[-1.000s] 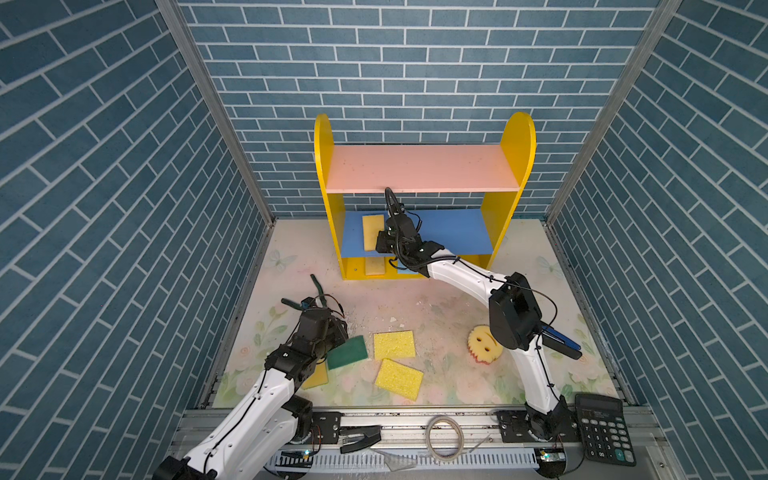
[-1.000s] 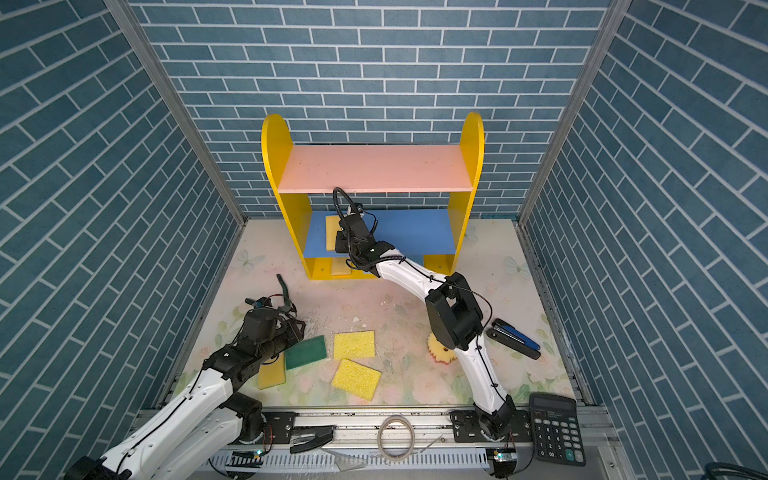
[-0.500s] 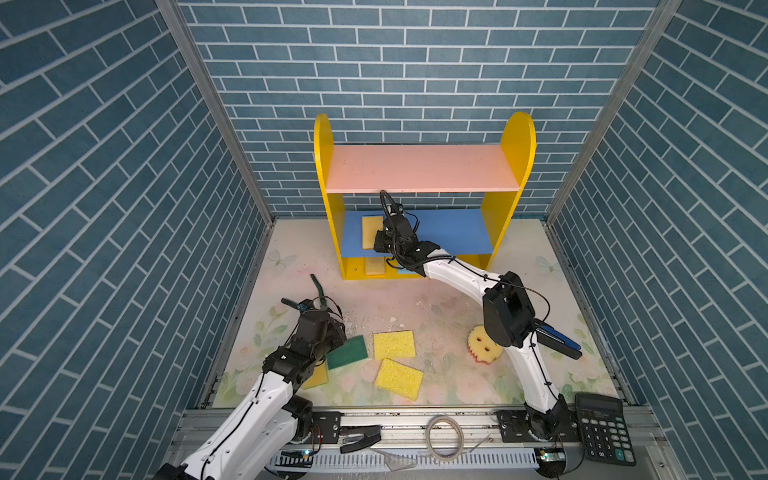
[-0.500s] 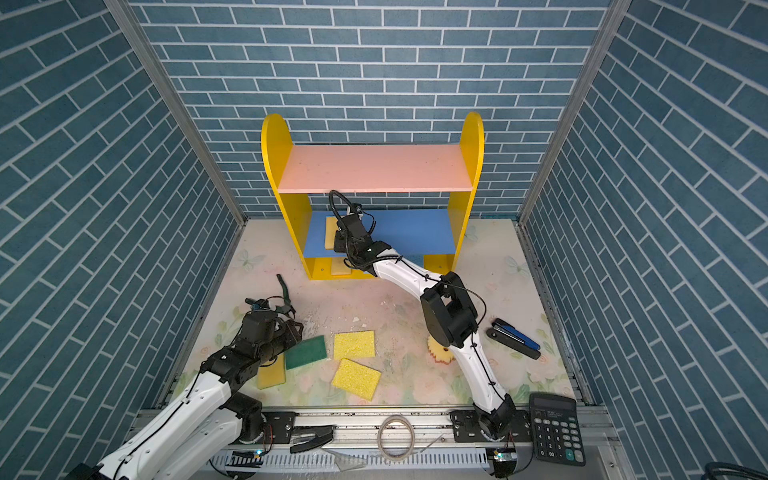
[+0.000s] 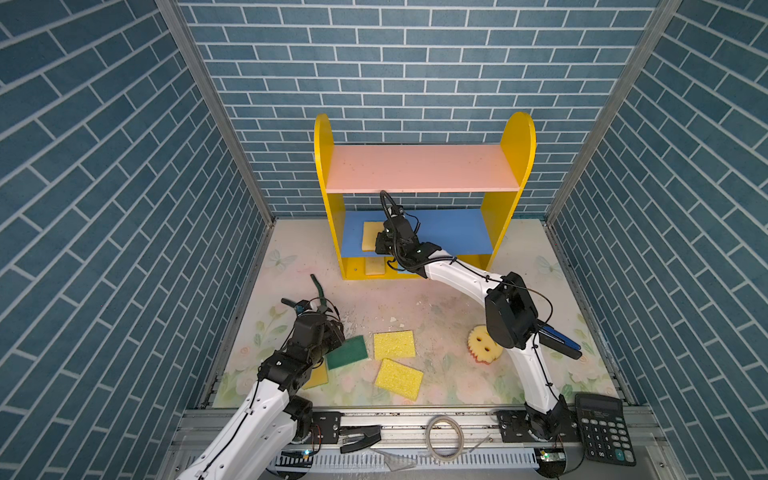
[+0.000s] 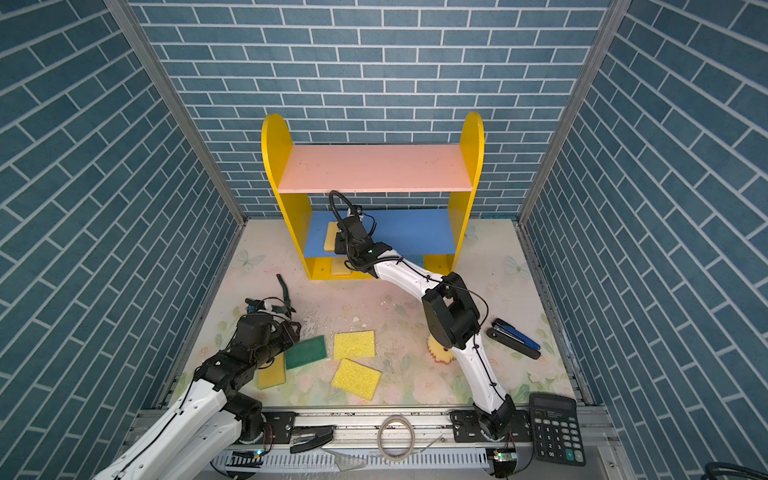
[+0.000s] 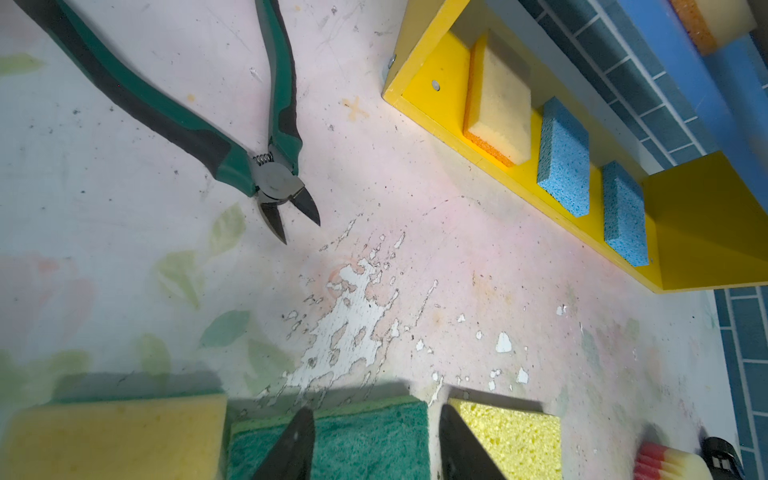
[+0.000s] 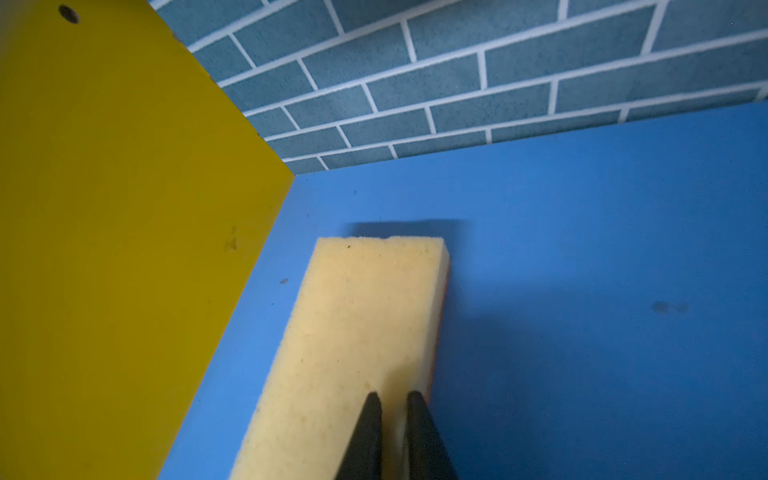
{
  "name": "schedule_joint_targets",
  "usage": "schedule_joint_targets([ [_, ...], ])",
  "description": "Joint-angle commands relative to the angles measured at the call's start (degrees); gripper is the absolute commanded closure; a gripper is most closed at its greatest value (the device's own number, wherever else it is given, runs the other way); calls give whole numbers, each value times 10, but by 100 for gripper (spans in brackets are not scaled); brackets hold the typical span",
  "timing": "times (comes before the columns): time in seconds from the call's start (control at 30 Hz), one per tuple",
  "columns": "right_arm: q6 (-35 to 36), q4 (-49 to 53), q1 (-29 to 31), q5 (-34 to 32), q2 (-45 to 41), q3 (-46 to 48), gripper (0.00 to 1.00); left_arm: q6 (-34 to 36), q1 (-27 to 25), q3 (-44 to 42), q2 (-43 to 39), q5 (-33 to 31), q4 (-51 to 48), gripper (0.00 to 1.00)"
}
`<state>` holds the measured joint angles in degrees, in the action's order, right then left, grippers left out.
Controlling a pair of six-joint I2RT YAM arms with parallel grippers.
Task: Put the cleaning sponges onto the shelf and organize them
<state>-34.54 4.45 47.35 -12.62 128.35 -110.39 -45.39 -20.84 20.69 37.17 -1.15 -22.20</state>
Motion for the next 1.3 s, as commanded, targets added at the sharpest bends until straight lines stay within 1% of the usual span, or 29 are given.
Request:
schedule_joint_targets([
  [0.0, -4, 17, 1, -15, -23, 18, 83, 8, 4, 1, -3, -8, -21, 50],
  [0.37, 26, 28, 1, -7, -17, -16, 82, 4, 4, -6, -3, -4, -16, 50],
  [0.57, 47, 33, 1, -12, -23, -36, 81, 11, 4, 7, 4, 0, -19, 50],
  [0.77, 73, 56, 1, -17, -17, -80, 82, 18, 4, 18, 5, 5, -21, 52],
  [0.93, 94, 56, 2, -20, -14, -108, 82, 18, 4, 22, 2, 11, -30, 52],
  [1.07, 97, 61, 1, -15, -17, -120, 81, 16, 4, 21, -3, 11, -40, 53],
  [1.17, 84, 66, 1, -11, -23, -106, 81, 15, 4, 19, -25, 9, -48, 52],
  [1.2, 77, 66, 1, -12, -23, -96, 82, 15, 4, 19, -29, 8, -51, 52],
  [1.23, 70, 68, 1, -15, -40, -83, 86, 15, 4, 18, -31, 7, -53, 52],
  [1.27, 63, 69, 2, -17, -49, -69, 93, 14, 4, 17, -33, 6, -55, 52],
])
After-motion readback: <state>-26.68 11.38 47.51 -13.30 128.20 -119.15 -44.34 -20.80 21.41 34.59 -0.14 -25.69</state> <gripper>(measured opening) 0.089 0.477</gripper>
